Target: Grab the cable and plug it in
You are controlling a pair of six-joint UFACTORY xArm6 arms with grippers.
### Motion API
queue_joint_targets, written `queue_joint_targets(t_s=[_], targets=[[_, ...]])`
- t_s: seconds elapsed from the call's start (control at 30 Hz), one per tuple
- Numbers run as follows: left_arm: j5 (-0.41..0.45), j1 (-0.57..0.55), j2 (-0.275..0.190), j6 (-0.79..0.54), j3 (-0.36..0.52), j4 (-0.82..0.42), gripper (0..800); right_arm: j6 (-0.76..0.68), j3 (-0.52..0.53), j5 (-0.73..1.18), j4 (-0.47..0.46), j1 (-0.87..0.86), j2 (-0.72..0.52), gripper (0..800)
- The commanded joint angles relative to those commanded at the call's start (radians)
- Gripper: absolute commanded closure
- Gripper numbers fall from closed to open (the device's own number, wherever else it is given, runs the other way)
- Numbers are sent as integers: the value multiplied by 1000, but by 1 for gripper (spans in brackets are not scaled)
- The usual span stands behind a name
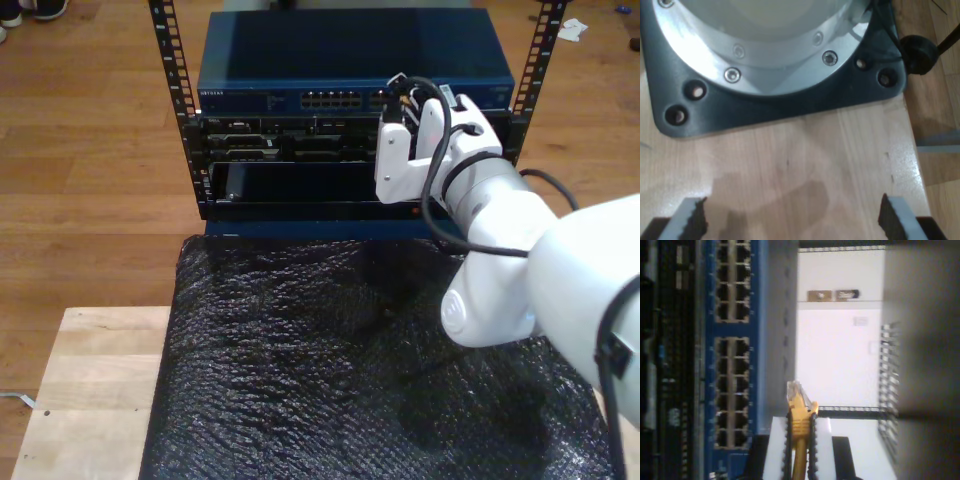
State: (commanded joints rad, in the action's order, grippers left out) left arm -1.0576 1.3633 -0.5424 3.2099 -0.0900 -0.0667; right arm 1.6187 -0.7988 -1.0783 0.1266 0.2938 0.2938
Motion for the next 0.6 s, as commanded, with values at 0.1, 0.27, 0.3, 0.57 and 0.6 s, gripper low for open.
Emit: queue_joint_targets(t_s=[0.1,0.27,0.3,0.57,0.6], targets=[[0,0,0,0,0,0,0,0,-20,-34,2,-5,35,800],[0,0,0,0,0,0,0,3,-68,-38,3,-5,75,800],[0,0,0,0,0,0,0,2,-72,-40,5,-5,83,800],[0,0,0,0,0,0,0,9,-69,-78,86,5,114,800],[0,0,0,0,0,0,0,11,-69,-87,107,12,115,800]])
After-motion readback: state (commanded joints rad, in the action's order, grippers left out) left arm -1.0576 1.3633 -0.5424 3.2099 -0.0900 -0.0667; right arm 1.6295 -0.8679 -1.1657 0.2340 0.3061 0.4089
